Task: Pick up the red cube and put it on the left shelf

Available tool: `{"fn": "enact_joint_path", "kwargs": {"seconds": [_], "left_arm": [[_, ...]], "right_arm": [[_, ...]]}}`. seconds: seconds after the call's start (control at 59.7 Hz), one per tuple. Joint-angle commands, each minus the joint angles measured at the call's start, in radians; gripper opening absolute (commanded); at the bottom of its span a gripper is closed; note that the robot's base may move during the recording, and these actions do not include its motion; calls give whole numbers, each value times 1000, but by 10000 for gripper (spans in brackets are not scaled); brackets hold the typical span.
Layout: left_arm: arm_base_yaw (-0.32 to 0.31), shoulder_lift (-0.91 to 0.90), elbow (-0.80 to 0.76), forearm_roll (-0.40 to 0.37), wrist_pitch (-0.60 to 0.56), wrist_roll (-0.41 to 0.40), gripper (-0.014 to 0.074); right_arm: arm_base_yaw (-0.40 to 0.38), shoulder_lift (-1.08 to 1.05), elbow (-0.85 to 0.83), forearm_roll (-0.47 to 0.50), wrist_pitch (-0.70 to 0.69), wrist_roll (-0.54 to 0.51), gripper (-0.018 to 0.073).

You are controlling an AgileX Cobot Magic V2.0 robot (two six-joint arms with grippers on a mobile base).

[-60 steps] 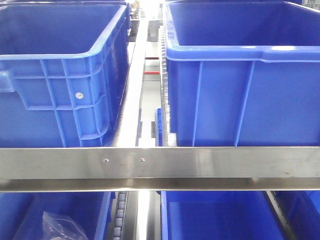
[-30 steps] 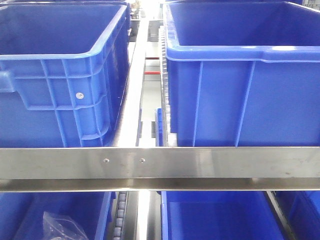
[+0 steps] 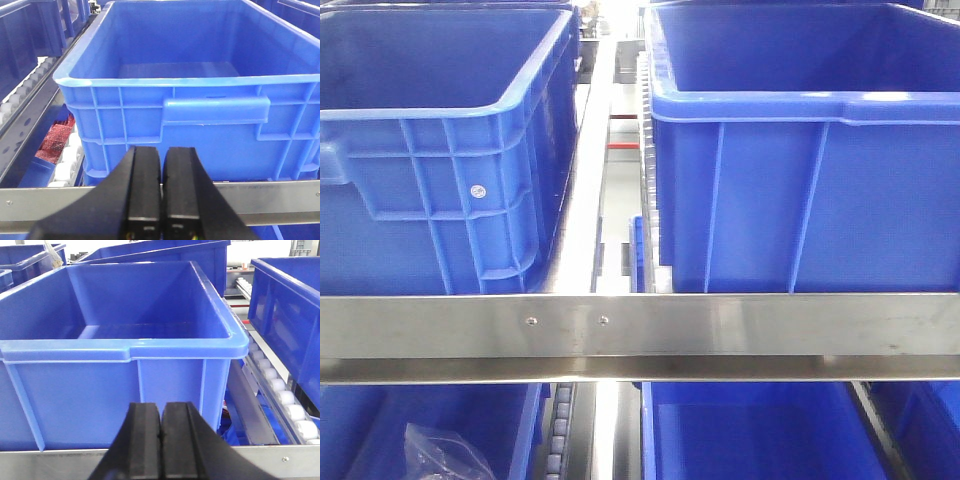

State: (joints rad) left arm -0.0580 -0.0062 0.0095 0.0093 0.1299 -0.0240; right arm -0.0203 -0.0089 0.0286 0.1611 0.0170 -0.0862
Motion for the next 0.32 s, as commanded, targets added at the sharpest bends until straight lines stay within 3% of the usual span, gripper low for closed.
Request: {"fn": "enact_joint_path", "kwargs": {"seconds": [0.0,0.302], "left_arm": [[-6,-16,23,-3,-88,-1,102],[-6,-16,23,-3,-88,-1,102]], "right_arm": [[-4,-23,-16,0,-79,-6,46],[-4,-23,-16,0,-79,-6,46]]}}
